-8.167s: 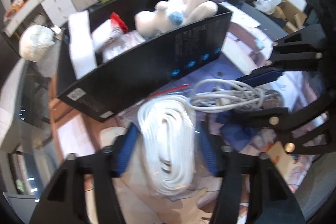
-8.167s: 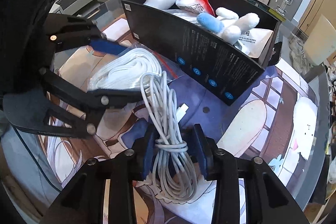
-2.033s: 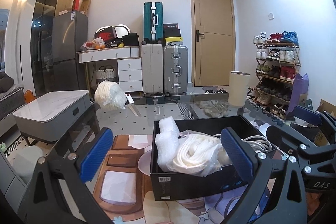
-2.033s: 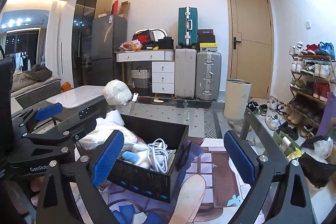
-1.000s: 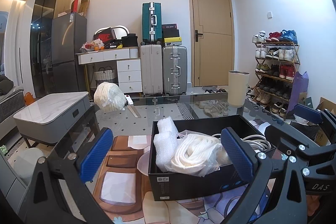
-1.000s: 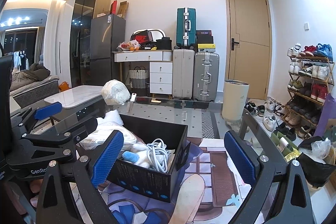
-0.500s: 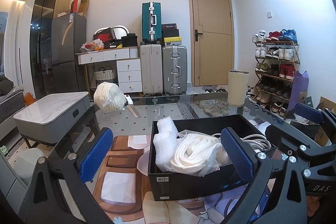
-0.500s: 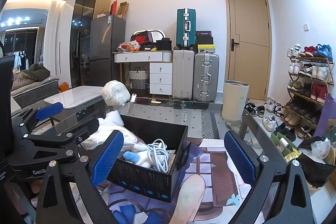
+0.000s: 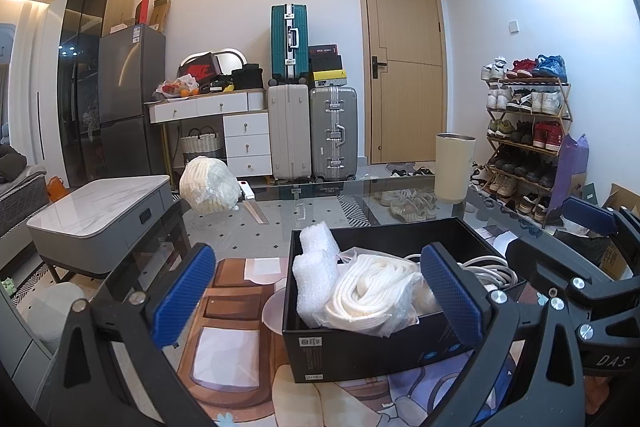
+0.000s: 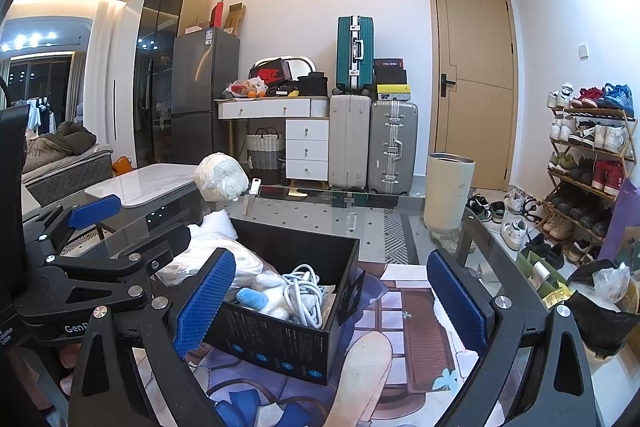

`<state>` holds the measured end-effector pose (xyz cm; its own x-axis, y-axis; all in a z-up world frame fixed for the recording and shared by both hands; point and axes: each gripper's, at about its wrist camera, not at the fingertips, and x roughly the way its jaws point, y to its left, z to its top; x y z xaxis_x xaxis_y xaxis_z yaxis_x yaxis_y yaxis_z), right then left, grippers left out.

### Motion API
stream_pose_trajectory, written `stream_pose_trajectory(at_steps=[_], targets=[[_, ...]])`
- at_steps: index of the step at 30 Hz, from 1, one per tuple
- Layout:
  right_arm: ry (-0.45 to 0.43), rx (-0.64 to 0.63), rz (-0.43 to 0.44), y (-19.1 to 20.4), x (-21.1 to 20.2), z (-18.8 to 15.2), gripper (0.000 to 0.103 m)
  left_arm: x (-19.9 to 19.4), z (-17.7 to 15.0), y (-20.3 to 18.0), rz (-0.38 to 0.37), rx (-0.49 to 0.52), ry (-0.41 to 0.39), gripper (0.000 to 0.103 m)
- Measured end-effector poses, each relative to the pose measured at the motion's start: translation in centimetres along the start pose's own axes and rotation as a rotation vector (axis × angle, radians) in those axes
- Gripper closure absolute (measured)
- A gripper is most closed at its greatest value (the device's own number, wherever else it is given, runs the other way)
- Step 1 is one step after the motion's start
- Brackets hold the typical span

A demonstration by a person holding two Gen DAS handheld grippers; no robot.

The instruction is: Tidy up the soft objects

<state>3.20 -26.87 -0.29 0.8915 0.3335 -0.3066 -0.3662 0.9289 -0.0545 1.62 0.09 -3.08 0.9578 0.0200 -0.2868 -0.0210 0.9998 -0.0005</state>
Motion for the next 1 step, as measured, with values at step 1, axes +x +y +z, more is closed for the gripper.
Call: stream_pose_trajectory(at_steps=[1], targets=[[0.000,0.001,-0.001,-0.06,-0.02,-0.02,0.005,0.00,0.01,0.04,0.000,0.001,0.000,0.000]])
